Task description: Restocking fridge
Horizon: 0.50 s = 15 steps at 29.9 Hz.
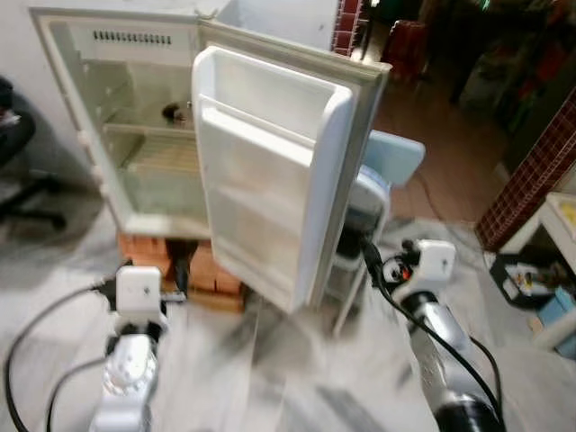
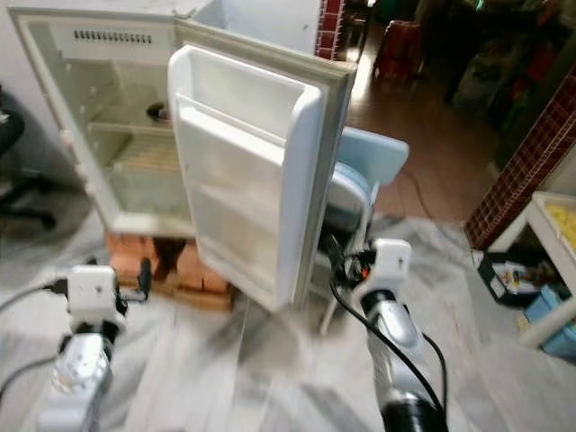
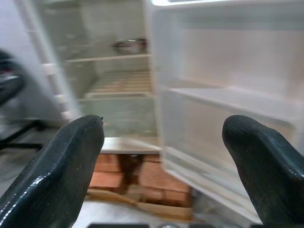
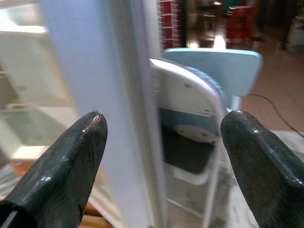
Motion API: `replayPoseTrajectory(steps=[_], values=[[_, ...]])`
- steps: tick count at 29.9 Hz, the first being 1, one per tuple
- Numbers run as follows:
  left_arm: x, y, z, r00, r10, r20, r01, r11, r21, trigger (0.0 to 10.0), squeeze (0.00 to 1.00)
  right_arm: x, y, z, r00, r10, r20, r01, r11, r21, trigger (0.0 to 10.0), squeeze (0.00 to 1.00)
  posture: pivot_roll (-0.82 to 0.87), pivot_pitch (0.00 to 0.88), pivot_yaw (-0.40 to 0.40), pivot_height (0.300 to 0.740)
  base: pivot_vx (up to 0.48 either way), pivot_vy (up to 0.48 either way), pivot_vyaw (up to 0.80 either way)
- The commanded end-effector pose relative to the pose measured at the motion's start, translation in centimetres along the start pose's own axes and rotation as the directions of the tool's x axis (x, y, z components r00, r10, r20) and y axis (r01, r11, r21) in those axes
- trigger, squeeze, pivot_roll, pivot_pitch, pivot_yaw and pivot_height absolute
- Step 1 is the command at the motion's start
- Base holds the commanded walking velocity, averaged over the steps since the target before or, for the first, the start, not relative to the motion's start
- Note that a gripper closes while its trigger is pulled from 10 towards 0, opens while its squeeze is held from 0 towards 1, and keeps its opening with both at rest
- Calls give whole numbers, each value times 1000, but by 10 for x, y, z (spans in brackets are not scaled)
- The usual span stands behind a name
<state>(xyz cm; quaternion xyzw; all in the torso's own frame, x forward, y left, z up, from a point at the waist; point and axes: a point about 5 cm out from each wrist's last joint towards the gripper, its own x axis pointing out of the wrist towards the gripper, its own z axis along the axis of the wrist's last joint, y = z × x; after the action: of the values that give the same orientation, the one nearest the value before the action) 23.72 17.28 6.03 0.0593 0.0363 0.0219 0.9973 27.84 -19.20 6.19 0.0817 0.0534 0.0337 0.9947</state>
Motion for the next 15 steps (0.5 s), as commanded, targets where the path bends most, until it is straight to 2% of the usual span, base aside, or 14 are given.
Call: replayPoseTrajectory(steps=[1, 12, 15], values=[[0, 8, 1, 1000, 19, -2, -19, 1000, 14, 10000, 0, 3, 6, 4, 1000, 14, 12, -14, 1000, 3, 10000, 0, 59, 0, -55, 740, 379, 0, 0], [0, 5, 0, 1000, 11, -12, -11, 1000, 6, 10000, 0, 10, 6, 8, 1000, 14, 12, -14, 1000, -15, 10000, 0, 61, 0, -62, 740, 415, 0, 0], [-1, 5, -4, 999, 20, -41, -19, 1000, 9, 10000, 0, 12, 6, 9, 1000, 16, 14, -15, 1000, -18, 10000, 0, 61, 0, -63, 740, 316, 0, 0]])
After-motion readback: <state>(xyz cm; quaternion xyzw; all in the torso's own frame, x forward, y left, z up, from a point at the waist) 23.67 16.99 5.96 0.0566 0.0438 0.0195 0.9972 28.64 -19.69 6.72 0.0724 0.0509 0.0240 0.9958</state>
